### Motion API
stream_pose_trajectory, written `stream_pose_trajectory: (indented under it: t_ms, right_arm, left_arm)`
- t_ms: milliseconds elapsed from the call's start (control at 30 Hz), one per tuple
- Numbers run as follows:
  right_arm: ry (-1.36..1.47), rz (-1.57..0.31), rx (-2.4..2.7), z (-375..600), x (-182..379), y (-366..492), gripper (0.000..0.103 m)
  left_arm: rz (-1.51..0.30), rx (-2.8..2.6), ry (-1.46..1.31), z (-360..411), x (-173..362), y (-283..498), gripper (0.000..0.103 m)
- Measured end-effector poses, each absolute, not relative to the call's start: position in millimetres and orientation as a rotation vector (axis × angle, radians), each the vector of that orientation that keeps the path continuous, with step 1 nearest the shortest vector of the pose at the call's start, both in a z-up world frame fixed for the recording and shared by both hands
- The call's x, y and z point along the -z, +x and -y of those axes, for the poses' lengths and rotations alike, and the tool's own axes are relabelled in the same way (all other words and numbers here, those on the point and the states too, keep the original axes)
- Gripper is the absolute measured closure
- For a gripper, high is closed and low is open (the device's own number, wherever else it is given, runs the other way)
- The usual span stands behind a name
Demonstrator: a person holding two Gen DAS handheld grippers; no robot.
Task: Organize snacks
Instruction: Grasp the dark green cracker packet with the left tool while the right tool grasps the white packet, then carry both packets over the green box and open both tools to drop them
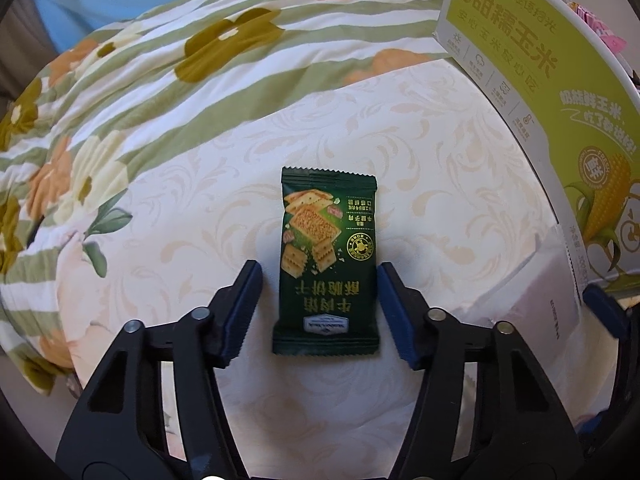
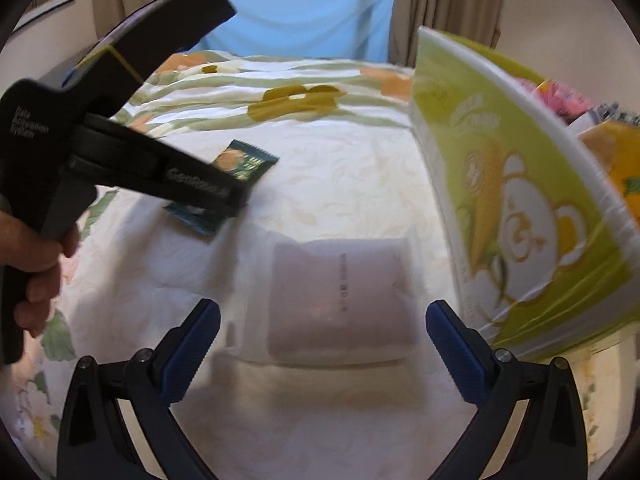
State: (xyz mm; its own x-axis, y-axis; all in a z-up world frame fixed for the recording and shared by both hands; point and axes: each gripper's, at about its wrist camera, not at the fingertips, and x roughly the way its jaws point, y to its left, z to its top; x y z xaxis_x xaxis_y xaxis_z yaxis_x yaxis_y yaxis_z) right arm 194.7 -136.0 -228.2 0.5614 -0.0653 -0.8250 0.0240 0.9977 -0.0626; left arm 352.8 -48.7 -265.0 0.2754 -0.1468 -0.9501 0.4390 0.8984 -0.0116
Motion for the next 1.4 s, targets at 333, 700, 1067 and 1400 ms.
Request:
stream_pose_trajectory:
  t_ms: [333,700,1067,1400]
  right_arm:
    - [-0.111,-1.016,0.084,127.5,250.2,210.8,0.000]
    - [-0.045,-0.995,0.098,134.7,253.8,222.6,0.006]
    - [-0.012,-0.979,0.083,135.5,243.4,223.4,0.031]
    - [0.029,-0.918,0.081,135.6,206.1,217.4,0.032]
  left_arm:
    - [-1.236,0.430,0.290,43.4,263.9,351.8,0.059]
    - [-1.254,0.495,0.288,32.3,261.5,335.7,0.061]
    - [-1.293,0.543,0.095,1.1,257.5,332.8,0.061]
    - [-1.223,0.555,0.008,-21.8,217.9,327.3,0.061]
